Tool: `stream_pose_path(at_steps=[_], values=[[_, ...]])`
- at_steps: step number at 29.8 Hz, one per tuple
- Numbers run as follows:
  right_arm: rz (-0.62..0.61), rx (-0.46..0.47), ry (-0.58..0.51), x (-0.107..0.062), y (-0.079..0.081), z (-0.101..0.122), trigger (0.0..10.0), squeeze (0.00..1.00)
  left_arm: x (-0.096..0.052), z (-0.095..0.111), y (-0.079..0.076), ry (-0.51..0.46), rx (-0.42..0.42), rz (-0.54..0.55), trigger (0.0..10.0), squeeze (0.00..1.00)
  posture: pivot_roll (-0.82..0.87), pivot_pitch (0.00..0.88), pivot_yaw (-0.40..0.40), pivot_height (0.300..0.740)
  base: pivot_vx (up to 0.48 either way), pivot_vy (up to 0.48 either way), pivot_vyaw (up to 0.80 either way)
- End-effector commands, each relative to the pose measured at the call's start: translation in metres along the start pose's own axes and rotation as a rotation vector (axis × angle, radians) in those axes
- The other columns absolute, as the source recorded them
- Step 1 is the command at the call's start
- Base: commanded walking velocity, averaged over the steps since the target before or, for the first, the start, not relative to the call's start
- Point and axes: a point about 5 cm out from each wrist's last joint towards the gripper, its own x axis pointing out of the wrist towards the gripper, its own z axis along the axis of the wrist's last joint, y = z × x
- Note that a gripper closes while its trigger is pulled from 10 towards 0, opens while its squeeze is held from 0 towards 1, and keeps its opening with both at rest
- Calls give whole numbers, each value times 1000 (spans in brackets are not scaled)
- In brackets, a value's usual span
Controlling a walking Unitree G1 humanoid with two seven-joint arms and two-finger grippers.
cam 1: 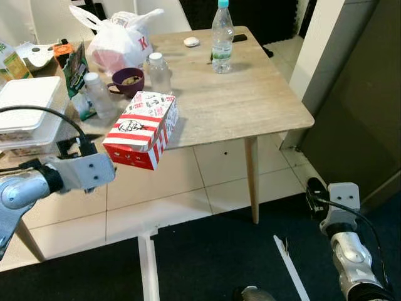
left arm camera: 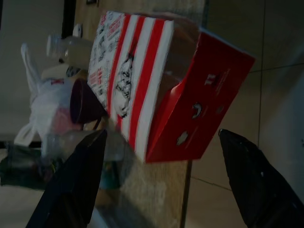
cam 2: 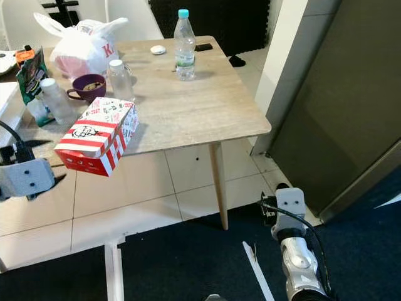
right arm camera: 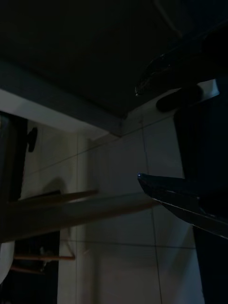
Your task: Restocking fridge
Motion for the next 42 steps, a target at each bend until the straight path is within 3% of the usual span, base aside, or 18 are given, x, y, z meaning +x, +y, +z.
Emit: stream_pose_path(at_steps=[1, 7, 8, 10, 11, 15, 21, 29, 34, 42], values=[[-4, 9, 9, -2, 0, -3, 10000, 0, 9, 0, -24, -8, 0, -74, 10000, 51, 24, 102, -9, 740, 0, 0, 0], [-2, 8, 12, -4, 1, -5, 10000, 0, 18, 2, -34, -14, -11, -112, 10000, 102, 22, 107, -8, 740, 0, 0, 0], [-3, 8, 12, -4, 1, -5, 10000, 0, 23, 0, -32, -4, 9, -83, 10000, 176, 20, 109, -7, 740, 0, 0, 0], [-3, 8, 12, -4, 1, -5, 10000, 0, 27, -1, -31, 1, 24, -62, 10000, 176, 20, 109, -7, 740, 0, 0, 0], [-3, 8, 12, -4, 1, -5, 10000, 0, 32, -2, -29, 11, 53, -17, 10000, 122, 16, 110, -5, 740, 0, 0, 0], [-3, 4, 6, -5, 0, -5, 10000, 0, 40, -5, -26, 23, 138, 89, 10000, 133, -2, 110, -3, 740, 0, 0, 0], [-13, -1, 15, -8, -5, -8, 10000, 0, 34, -6, -40, 6, 134, 37, 10000, 102, 8, 108, -11, 740, 0, 0, 0], [7, -4, 11, -2, 1, -3, 10000, 0, 48, -2, -52, -12, 140, 37, 10000, 86, 5, 92, -19, 740, 0, 0, 0], [5, -7, 6, -3, -1, -2, 10000, 0, 57, 6, -41, -59, 128, 83, 10000, 0, -7, 88, -15, 740, 0, 0, 0], [-8, -8, 17, -8, -6, -8, 10000, 0, 56, 18, -18, -137, 74, 100, 10000, 0, -5, 90, -13, 740, 0, 0, 0]])
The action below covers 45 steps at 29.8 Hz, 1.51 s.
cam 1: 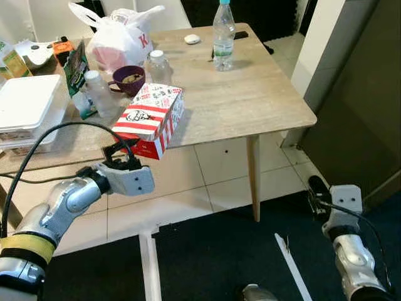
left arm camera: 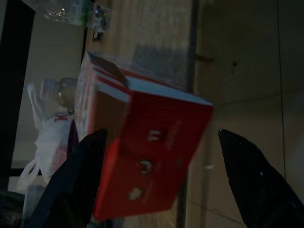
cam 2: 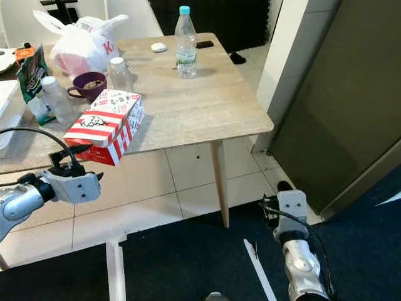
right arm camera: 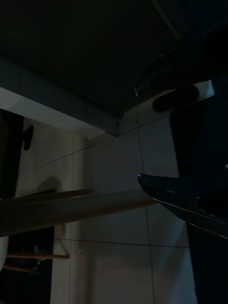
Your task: Restocking fridge
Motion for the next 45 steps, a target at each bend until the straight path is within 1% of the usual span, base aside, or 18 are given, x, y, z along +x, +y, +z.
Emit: stream_pose_path(at_steps=[1, 7, 9, 13, 14, 16, 17, 18, 19, 21, 23, 24, 26, 27, 28, 43, 44, 45], values=[[-2, 1, 13, -3, -1, -4, 10000, 0, 3, 4, 5, -23, -4, 5, 10000, 0, -7, 91, -12, 740, 0, 0, 0], [4, 6, 8, -1, 3, -2, 10000, 0, 13, 0, 7, 3, -16, -2, 10000, 0, -8, 90, -9, 740, 0, 0, 0], [4, 6, 4, 0, 3, -1, 10000, 0, 18, -6, 3, 43, -32, -59, 10000, 0, -19, 92, -8, 740, 0, 0, 0], [-3, 6, 1, -1, 0, 0, 10000, 0, 19, -9, 2, 63, -60, -94, 10000, 0, -22, 92, -8, 740, 0, 0, 0], [-7, 6, 3, -1, -1, -1, 10000, 0, 20, -11, 1, 71, -72, -102, 9176, 0, -21, 94, -9, 740, 0, 0, 0], [-8, 6, 4, -1, -2, -1, 10000, 0, 21, -11, 1, 77, -81, -107, 9176, 0, -21, 94, -9, 740, 0, 0, 0], [-10, 6, 5, -1, -2, -1, 10000, 0, 23, -13, -1, 90, -81, -111, 7490, 0, -20, 95, -10, 740, 0, 0, 0], [-10, 6, 5, -1, -2, -1, 10000, 0, 23, -13, -1, 90, -81, -111, 7490, 0, -20, 95, -10, 740, 0, 0, 0], [-10, 5, 4, -1, -2, -1, 10000, 0, 26, -14, -2, 103, -84, -111, 6745, 0, -23, 95, -8, 740, 0, 0, 0], [-9, 6, -3, 1, -1, 2, 10000, 0, 34, -14, -4, 118, -86, -91, 6353, 0, -29, 95, -8, 740, 0, 0, 0], [-8, 7, -9, 2, 0, 4, 10000, 0, 39, -12, -3, 119, -91, -73, 6314, 0, -30, 95, -8, 740, 0, 0, 0], [-8, 7, -11, 3, 0, 4, 10000, 0, 40, -12, -2, 118, -91, -73, 4510, 0, -32, 95, -8, 740, 0, 0, 0], [-8, 8, -13, 3, 0, 4, 10000, 0, 43, -10, -2, 112, -86, -85, 2980, 0, -34, 96, -8, 740, 0, 0, 0], [-8, 8, -14, 3, 0, 5, 10000, 0, 44, -9, -2, 107, -82, -93, 1020, 0, -35, 96, -8, 740, 0, 0, 0], [-8, 8, -14, 3, 0, 5, 10000, 0, 45, -9, -2, 102, -79, -99, 39, 0, -35, 96, -7, 740, 0, 0, 0], [-10, 13, -20, 4, 2, 6, 10000, 0, 41, -9, 2, 67, 2, -172, 0, 0, -17, 94, -7, 740, 0, 0, 0], [-12, 14, -34, 6, 1, 10, 10000, 0, 42, -5, 6, 44, 22, -151, 1725, 0, -16, 95, -7, 740, 0, 0, 0], [-13, 14, -44, 7, 1, 13, 10000, 0, 43, -2, 10, 28, 36, -135, 1725, 0, -15, 94, -8, 740, 0, 0, 0]])
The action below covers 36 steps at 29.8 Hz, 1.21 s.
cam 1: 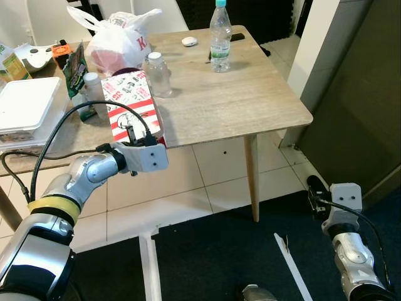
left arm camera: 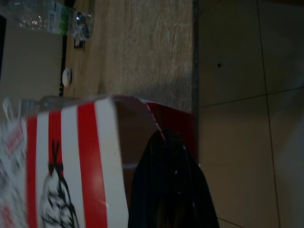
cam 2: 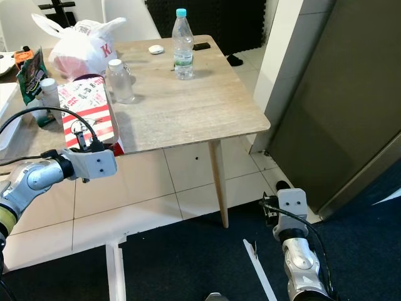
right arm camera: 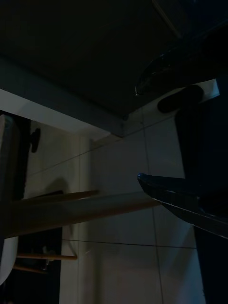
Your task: Restocking fridge
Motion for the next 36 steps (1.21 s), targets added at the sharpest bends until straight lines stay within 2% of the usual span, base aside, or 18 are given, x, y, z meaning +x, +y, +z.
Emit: stream_pose_path(at_steps=[1, 2, 3, 6, 7, 11, 17, 18, 20, 21, 23, 24, 25, 26, 29, 33, 34, 36], values=[[-16, 14, -36, 4, -2, 9, 10000, 0, -3, 1, 3, -9, 43, -2, 10000, 0, -13, 95, -9, 740, 0, 0, 0], [-37, 21, -106, 11, -10, 28, 10000, 0, -1, 13, 13, -78, 76, 42, 10000, 0, -13, 94, -9, 740, 0, 0, 0], [-37, 21, -106, 11, -10, 28, 10000, 0, -1, 13, 13, -78, 76, 42, 10000, 0, -13, 94, -9, 740, 0, 0, 0], [-54, 34, -272, 24, -27, 75, 10000, 0, -1, 33, 28, -192, 129, 104, 10000, 0, -15, 94, -9, 740, 0, 0, 0], [-54, 34, -272, 24, -27, 75, 10000, 0, -1, 33, 28, -192, 129, 104, 10000, 0, -15, 94, -9, 740, 0, 0, 0], [13, 57, -383, 27, -30, 110, 10000, 0, -3, 47, 36, -266, 139, 142, 10000, 0, -12, 93, -14, 740, 0, 0, 0], [262, 156, -577, 16, -4, 177, 10000, 0, 0, 77, 33, -396, 111, 179, 10000, 0, -13, 93, -21, 740, 0, 0, 0], [262, 156, -577, 16, -4, 177, 10000, 0, 0, 77, 33, -396, 111, 179, 10000, 0, -13, 93, -21, 740, 0, 0, 0], [344, 167, -630, 12, 20, 202, 10000, 0, 5, 87, 27, -429, 97, 175, 10000, 0, -17, 89, -21, 740, 0, 0, 0], [344, 167, -630, 12, 20, 202, 10000, 0, 5, 87, 27, -429, 97, 175, 10000, 0, -17, 89, -21, 740, 0, 0, 0], [399, 170, -654, 8, 38, 217, 10000, 0, 9, 92, 22, -435, 93, 171, 10000, 0, -18, 86, -19, 740, 0, 0, 0], [399, 170, -654, 8, 38, 217, 10000, 0, 9, 92, 22, -435, 93, 171, 10000, 0, -18, 86, -19, 740, 0, 0, 0], [468, 186, -669, 2, 55, 228, 10000, 1000, 14, 94, 21, -427, 95, 174, 10000, 0, -19, 83, -17, 740, 0, 0, 0], [468, 186, -669, 2, 55, 228, 10000, 1000, 14, 94, 21, -427, 95, 174, 10000, 0, -19, 83, -17, 740, 0, 0, 0], [577, 212, -667, -8, 73, 238, 10000, 1000, 19, 96, 22, -403, 101, 185, 10000, 0, -20, 81, -15, 740, 0, 0, 0], [609, 296, -605, -5, 87, 243, 10000, 1000, 27, 103, 24, -396, 88, 211, 10000, 0, -21, 79, -12, 740, 0, 0, 0], [613, 309, -589, -4, 91, 243, 10000, 0, 29, 105, 24, -396, 82, 219, 10000, 0, -18, 78, -15, 740, 0, 0, 0], [627, 337, -570, -3, 94, 244, 10000, 0, 31, 108, 24, -398, 81, 221, 10000, 0, -17, 78, -16, 740, 0, 0, 0]])
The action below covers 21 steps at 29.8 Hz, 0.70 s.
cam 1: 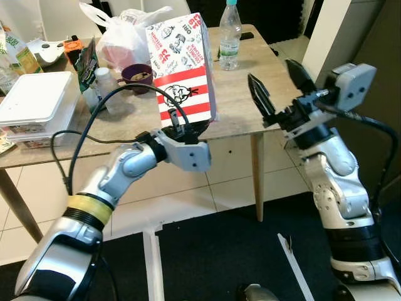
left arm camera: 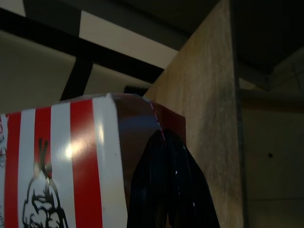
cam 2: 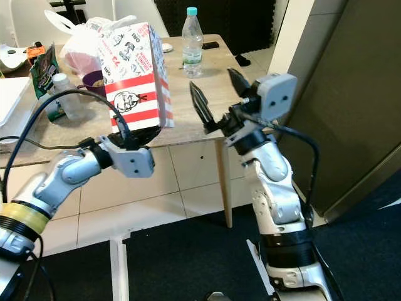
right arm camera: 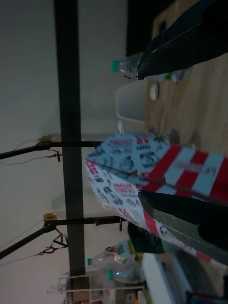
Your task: Restocking fridge
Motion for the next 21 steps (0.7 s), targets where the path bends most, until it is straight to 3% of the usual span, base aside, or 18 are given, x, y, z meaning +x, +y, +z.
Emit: stream_pose_path(at_steps=[1, 3, 9, 21], values=[[-6, 50, 35, 2, 1, -4, 10000, 0, 5, 3, -2, -5, 7, -5, 10000, 0, -14, 79, -19, 740, 0, 0, 0], [12, 100, 102, 6, 4, -10, 10000, 0, 7, 5, -5, -14, 15, -11, 10000, 0, -15, 81, -20, 740, 0, 0, 0], [-30, 123, 229, 12, 3, -29, 10000, 0, 10, 9, -5, -32, 34, -19, 10000, 0, -12, 90, -24, 740, 0, 0, 0], [-55, 131, 320, 23, 7, -46, 10000, 0, 14, 14, -8, -50, 41, -25, 10000, 0, -2, 94, -25, 740, 0, 0, 0]])
